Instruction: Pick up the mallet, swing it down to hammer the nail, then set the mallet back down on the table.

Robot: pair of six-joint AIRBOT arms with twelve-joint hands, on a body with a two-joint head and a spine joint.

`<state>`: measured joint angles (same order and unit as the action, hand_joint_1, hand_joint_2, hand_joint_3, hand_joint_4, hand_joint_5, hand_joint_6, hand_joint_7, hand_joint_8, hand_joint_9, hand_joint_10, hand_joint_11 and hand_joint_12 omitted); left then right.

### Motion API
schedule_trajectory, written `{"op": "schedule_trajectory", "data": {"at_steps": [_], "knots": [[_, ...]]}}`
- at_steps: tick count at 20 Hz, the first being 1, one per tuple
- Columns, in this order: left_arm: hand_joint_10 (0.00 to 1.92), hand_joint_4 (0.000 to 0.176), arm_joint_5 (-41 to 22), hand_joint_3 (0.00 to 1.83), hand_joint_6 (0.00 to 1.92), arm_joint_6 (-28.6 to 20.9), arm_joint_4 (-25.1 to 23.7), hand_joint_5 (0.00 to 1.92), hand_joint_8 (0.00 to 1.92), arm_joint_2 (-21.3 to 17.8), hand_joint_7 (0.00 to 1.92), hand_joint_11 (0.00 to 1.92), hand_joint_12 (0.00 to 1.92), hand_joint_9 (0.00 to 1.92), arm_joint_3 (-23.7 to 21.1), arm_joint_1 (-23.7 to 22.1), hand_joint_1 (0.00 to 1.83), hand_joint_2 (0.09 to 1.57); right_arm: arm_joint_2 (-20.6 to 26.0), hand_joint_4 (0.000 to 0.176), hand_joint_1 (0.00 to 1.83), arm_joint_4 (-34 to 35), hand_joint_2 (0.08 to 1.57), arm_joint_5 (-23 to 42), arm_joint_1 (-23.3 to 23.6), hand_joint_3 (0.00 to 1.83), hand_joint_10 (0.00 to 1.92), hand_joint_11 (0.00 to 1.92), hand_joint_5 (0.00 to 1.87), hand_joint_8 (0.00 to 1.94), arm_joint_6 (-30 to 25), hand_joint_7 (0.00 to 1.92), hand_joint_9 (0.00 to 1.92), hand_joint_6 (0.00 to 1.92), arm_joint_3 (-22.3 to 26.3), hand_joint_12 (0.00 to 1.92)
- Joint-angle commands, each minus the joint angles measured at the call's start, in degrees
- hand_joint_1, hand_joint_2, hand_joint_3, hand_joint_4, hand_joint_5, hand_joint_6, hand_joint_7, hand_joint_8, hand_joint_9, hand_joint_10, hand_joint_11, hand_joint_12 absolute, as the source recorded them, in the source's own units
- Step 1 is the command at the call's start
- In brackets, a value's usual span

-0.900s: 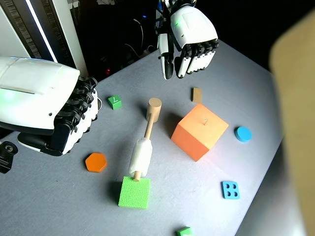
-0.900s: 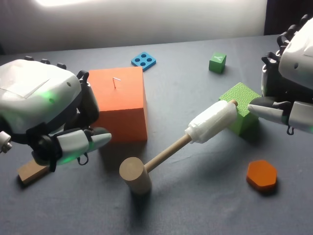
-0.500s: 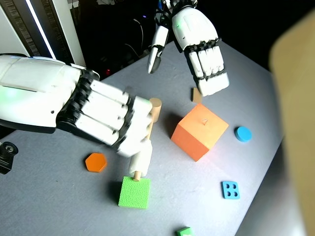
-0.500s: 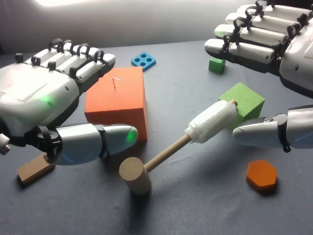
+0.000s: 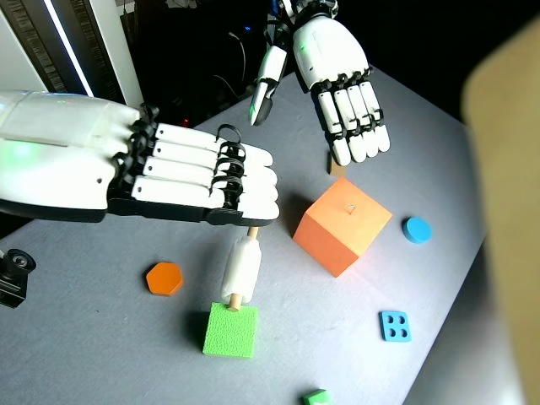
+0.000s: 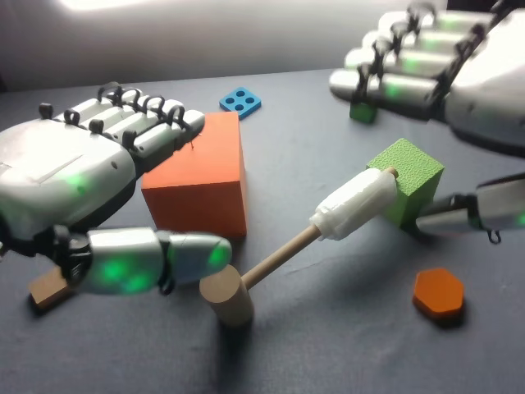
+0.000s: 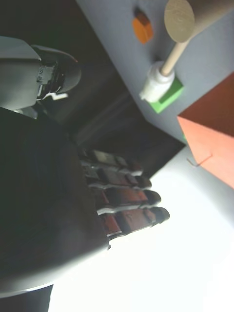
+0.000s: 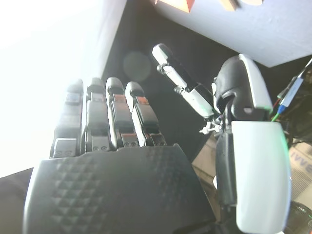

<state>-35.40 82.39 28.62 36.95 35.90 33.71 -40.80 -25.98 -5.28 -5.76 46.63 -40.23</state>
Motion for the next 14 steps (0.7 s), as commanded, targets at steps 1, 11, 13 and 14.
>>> {"op": "schedule_trajectory", "data": {"at_steps": [1, 11, 13, 14], "knots": [[0.00, 0.000, -5.62, 0.01, 0.00, -2.94, -3.63, 0.00, 0.00, -0.73, 0.00, 0.00, 0.00, 0.00, 0.73, 0.01, 0.00, 1.06, -0.47, 0.000, 1.13, -0.25, 0.89, -4.89, 1.20, 0.00, 0.00, 0.00, 0.00, 0.00, 0.07, 0.00, 0.00, 0.00, 0.06, 0.00], [0.00, 0.000, -4.02, 0.01, 0.00, -31.56, -31.86, 0.00, 0.00, -1.77, 0.00, 0.00, 0.00, 0.00, 9.25, 5.17, 0.00, 1.07, -12.35, 0.000, 1.19, -0.28, 0.93, -15.95, 1.73, 0.01, 0.00, 0.00, 0.00, 0.00, -8.90, 0.00, 0.00, 0.00, -6.81, 0.00], [0.00, 0.000, -4.03, 0.01, 0.00, -34.19, -35.77, 0.00, 0.00, -1.67, 0.00, 0.00, 0.00, 0.00, 10.67, 5.17, 0.00, 1.06, -15.49, 0.000, 1.20, -1.51, 0.93, -15.99, 1.64, 0.00, 0.00, 0.00, 0.00, 0.00, -11.28, 0.00, 0.00, 0.00, -8.84, 0.00], [0.00, 0.000, -4.03, 0.01, 0.00, -35.65, -37.57, 0.00, 0.00, -1.57, 0.00, 0.00, 0.00, 0.00, 11.27, 5.17, 0.00, 1.06, -16.76, 0.000, 1.21, -6.87, 0.93, -16.50, 1.51, 0.00, 0.00, 0.00, 0.00, 0.00, -15.86, 0.00, 0.00, 0.00, -9.41, 0.00]]}}
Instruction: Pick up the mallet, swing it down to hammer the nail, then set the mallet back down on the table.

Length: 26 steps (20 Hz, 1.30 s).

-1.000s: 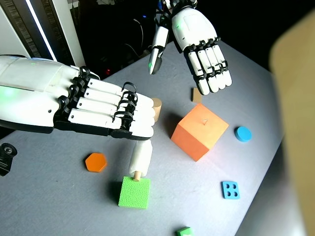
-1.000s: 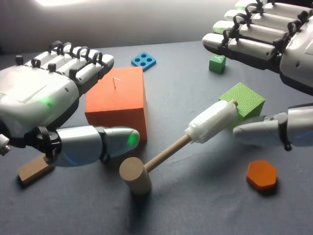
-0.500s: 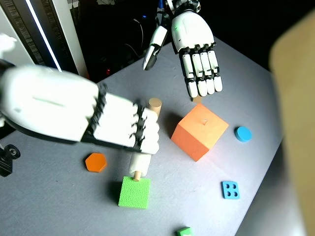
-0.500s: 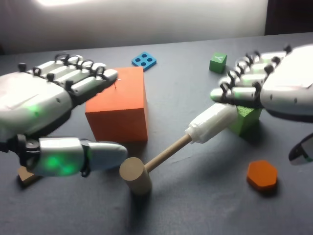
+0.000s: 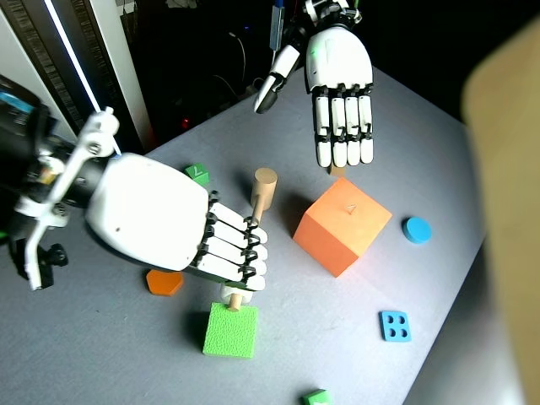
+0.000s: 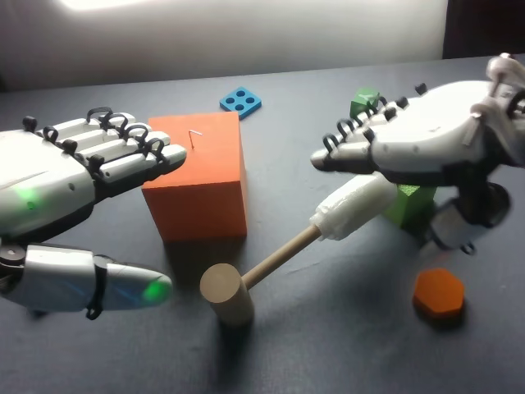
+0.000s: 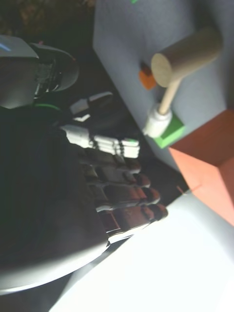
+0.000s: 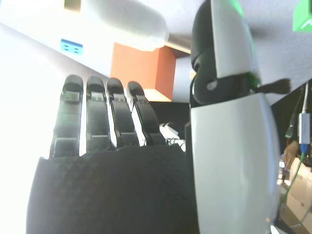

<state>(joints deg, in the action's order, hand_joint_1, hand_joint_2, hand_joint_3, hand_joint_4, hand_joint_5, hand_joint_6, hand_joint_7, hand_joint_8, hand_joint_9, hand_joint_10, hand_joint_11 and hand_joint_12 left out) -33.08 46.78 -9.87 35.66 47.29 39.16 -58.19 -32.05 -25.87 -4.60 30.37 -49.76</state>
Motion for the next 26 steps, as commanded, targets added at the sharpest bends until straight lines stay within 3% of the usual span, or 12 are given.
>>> {"op": "schedule_trajectory", "data": {"at_steps": [1, 6, 13, 26], "knots": [[0.00, 0.000, -6.34, 0.01, 0.00, -1.48, -0.75, 0.00, 0.00, -0.10, 0.00, 0.00, 0.00, 0.00, 0.46, -0.25, 0.00, 1.06, -0.57, 0.000, 1.21, -4.94, 0.93, 4.03, 0.08, 0.00, 0.00, 0.00, 0.00, 0.00, -2.59, 0.00, 0.00, 0.00, -0.32, 0.00], [0.00, 0.000, -9.43, 0.01, 0.00, -8.56, -8.20, 0.00, 0.00, 1.68, 0.00, 0.00, 0.00, 0.00, 3.99, 0.68, 0.00, 1.06, -6.88, 0.000, 1.19, -7.01, 0.94, 1.52, -0.54, 0.01, 0.00, 0.00, 0.00, 0.00, -7.37, 0.00, 0.00, 0.00, -4.45, 0.00], [0.01, 0.000, -11.32, 0.01, 0.00, -10.78, -8.33, 0.02, 0.01, 5.73, 0.02, 0.03, 0.01, 0.03, 7.71, 2.28, 0.00, 1.08, -12.88, 0.000, 1.21, -7.04, 0.96, -0.45, -3.33, 0.01, 0.00, 0.00, 0.00, 0.00, -10.79, 0.00, 0.00, 0.00, -9.88, 0.00], [0.00, 0.000, -11.35, 0.00, 0.00, -10.53, -8.33, 0.01, 0.00, 7.46, 0.00, 0.01, 0.01, 0.02, 10.42, 4.23, 0.00, 1.08, -18.51, 0.000, 1.22, -8.98, 0.96, 3.04, -7.53, 0.01, 0.00, 0.00, 0.00, 0.00, -11.74, 0.00, 0.00, 0.00, -16.24, 0.00]]}}
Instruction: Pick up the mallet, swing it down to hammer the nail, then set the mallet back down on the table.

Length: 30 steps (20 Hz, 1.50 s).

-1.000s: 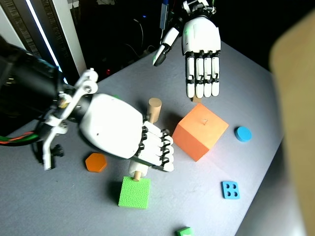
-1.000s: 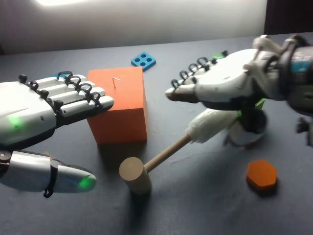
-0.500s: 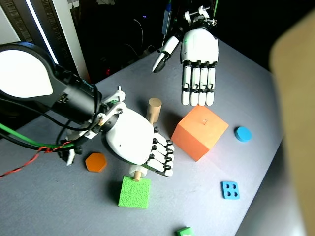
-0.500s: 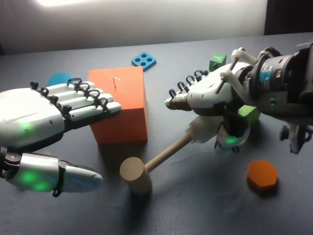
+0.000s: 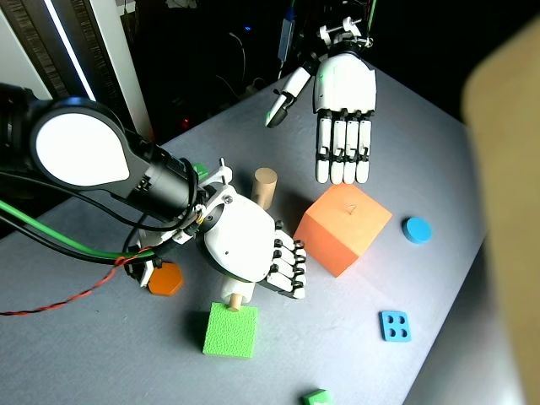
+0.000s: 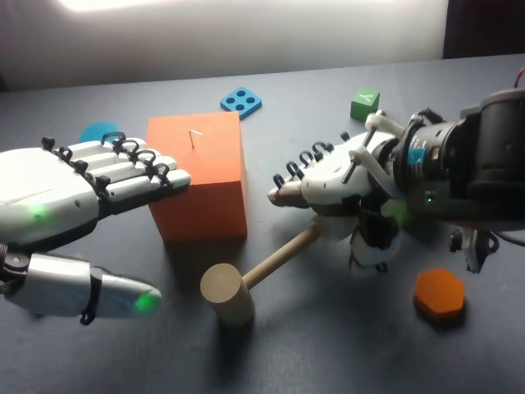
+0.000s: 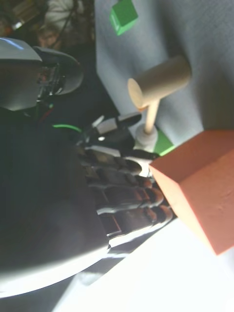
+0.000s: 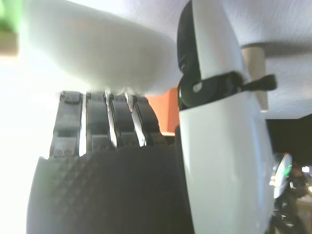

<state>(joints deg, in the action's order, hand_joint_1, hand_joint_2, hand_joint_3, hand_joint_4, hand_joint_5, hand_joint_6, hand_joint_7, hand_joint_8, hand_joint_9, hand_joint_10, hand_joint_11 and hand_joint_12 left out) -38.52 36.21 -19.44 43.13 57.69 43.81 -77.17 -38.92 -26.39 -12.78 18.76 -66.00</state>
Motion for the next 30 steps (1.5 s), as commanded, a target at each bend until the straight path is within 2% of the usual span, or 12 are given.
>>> {"op": "schedule_trajectory", "data": {"at_steps": [1, 10, 30], "knots": [[0.00, 0.000, -5.80, 0.00, 0.00, 0.06, 1.25, 0.01, 0.00, 0.20, 0.00, 0.01, 0.00, 0.01, 0.25, -0.43, 0.00, 1.08, 0.09, 0.000, 1.20, -2.12, 0.96, 3.85, 0.34, 0.01, 0.00, 0.00, 0.00, 0.00, -0.33, 0.00, 0.00, 0.00, -0.88, 0.00], [0.00, 0.000, -5.39, 0.00, 0.00, 0.28, 1.30, 0.00, 0.00, 1.77, 0.00, 0.00, 0.00, 0.01, 1.91, -0.93, 0.00, 1.08, -0.82, 0.000, 1.19, -2.10, 0.98, 6.14, -1.62, 0.01, 0.00, 0.00, 0.00, 0.00, -0.46, 0.00, 0.00, 0.00, -3.91, 0.00], [0.00, 0.000, -5.51, 0.00, 0.00, 0.15, 2.87, 0.02, 0.00, 3.87, 0.02, 0.01, 0.01, 0.03, 3.16, -0.35, 0.00, 1.08, -1.07, 0.000, 1.19, -2.10, 1.00, 6.44, -2.07, 0.01, 0.00, 0.00, 0.00, 0.00, -0.05, 0.00, 0.00, 0.00, -3.98, 0.00]]}}
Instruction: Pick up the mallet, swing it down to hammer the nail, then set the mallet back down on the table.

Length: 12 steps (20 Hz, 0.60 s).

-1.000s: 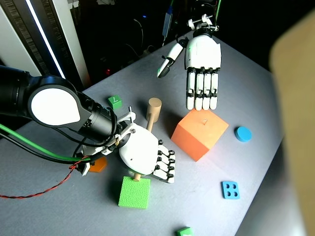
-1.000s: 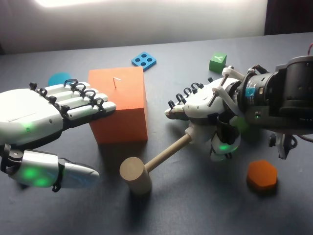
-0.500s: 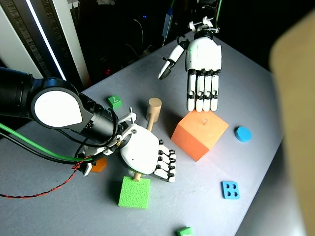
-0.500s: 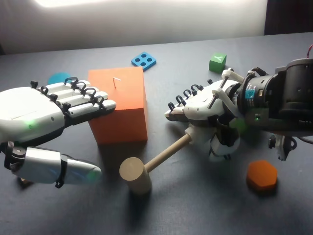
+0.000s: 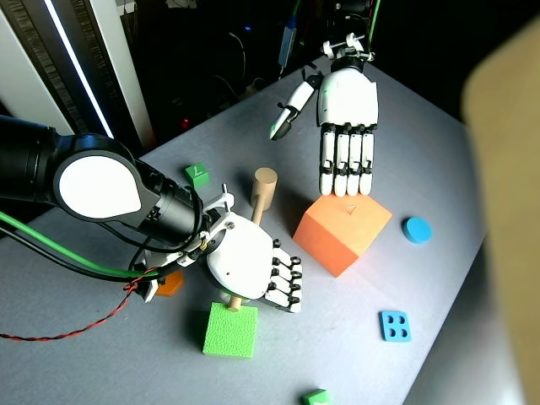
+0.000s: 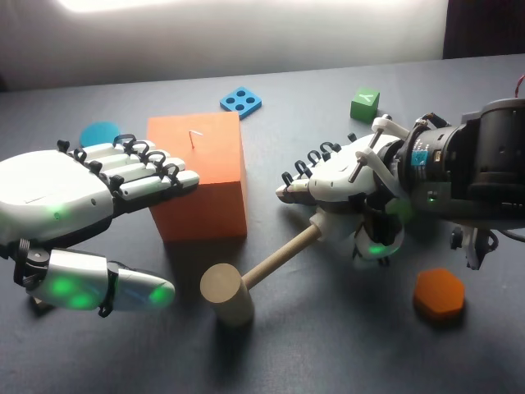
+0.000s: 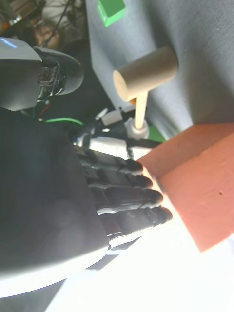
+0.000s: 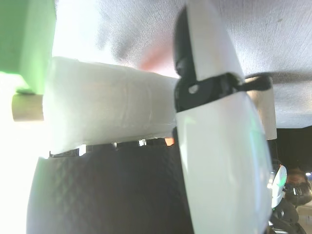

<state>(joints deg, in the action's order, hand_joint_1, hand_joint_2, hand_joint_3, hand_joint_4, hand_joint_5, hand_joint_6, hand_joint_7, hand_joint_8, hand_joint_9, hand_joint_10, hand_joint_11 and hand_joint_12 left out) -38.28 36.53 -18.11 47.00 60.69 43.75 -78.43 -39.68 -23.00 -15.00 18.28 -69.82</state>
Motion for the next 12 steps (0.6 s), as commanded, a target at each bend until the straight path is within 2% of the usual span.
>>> {"op": "schedule_trajectory", "data": {"at_steps": [1, 4, 6, 8, 9, 10, 11, 12], "knots": [[0.00, 0.000, -5.76, 0.00, 0.00, -0.19, 1.69, 0.02, 0.00, 0.01, 0.02, 0.02, 0.01, 0.03, 0.15, -0.17, 0.00, 1.08, 0.20, 0.000, 1.16, -1.33, 1.00, 3.05, 0.16, 0.01, 0.00, 0.00, 0.00, 0.00, 0.43, 0.00, 0.00, 0.00, -0.15, 0.00], [0.00, 0.000, -5.76, 0.00, 0.00, -0.39, 2.14, 0.02, 0.00, 0.23, 0.02, 0.01, 0.01, 0.03, 0.11, 0.29, 0.00, 1.08, 0.21, 0.000, 1.14, -1.33, 0.98, 3.15, 0.11, 0.00, 0.00, 0.02, 0.06, 0.00, 0.90, 0.00, 0.00, 0.02, -0.15, 0.01], [0.00, 0.000, -5.76, 0.00, 0.00, -0.65, 2.23, 0.01, 0.00, 0.29, 0.02, 0.01, 0.01, 0.02, 0.08, 0.64, 0.00, 1.07, 0.22, 0.000, 1.19, -1.33, 0.98, 3.21, 0.21, 0.00, 0.03, 0.00, 0.27, 0.02, 0.96, 0.20, 0.15, 0.03, -0.15, 0.60], [0.00, 0.000, -5.75, 0.00, 0.00, -0.86, 2.64, 0.00, 0.00, 0.40, 0.00, 0.00, 0.00, 0.00, 0.05, 0.97, 0.00, 1.08, 0.22, 0.000, 1.23, -1.33, 1.00, 3.23, 0.22, 0.00, 0.10, 0.00, 0.39, 0.04, 0.97, 0.38, 0.32, 0.04, -0.15, 1.09], [0.00, 0.000, -5.78, 0.00, 0.00, -0.98, 3.13, 0.00, 0.00, 0.47, 0.00, 0.00, 0.00, 0.01, 0.01, 1.21, 0.00, 1.08, 0.22, 0.000, 1.24, -1.33, 1.00, 3.23, 0.15, 0.00, 0.18, 0.00, 0.48, 0.05, 0.97, 0.47, 0.41, 0.04, -0.15, 1.27], [0.00, 0.000, -5.86, 0.00, 0.00, -1.21, 3.21, 0.01, 0.00, 0.52, 0.01, 0.00, 0.00, 0.01, 0.02, 1.38, 0.00, 1.08, 0.22, 0.000, 1.24, -1.33, 1.00, 3.23, 0.13, 0.00, 0.36, 0.00, 0.53, 0.07, 0.97, 0.55, 0.43, 0.04, -0.15, 1.38], [0.01, 0.000, -5.87, 0.00, 0.01, -1.54, 3.22, 0.01, 0.00, 0.59, 0.01, 0.01, 0.00, 0.02, 0.05, 1.59, 0.00, 1.08, 0.21, 0.000, 1.27, -1.33, 0.99, 3.23, 0.13, 0.00, 0.75, 0.06, 0.62, 0.35, 0.97, 0.59, 0.44, 0.08, -0.14, 1.50], [0.00, 0.000, -5.92, 0.00, 0.00, -1.79, 3.22, 0.01, 0.00, 0.66, 0.01, 0.00, 0.00, 0.01, 0.08, 1.73, 0.00, 1.08, 0.21, 0.000, 1.30, -1.33, 0.97, 3.25, 0.13, 0.00, 1.14, 0.17, 0.72, 0.87, 0.98, 0.52, 0.40, 0.17, -0.14, 1.60]]}}
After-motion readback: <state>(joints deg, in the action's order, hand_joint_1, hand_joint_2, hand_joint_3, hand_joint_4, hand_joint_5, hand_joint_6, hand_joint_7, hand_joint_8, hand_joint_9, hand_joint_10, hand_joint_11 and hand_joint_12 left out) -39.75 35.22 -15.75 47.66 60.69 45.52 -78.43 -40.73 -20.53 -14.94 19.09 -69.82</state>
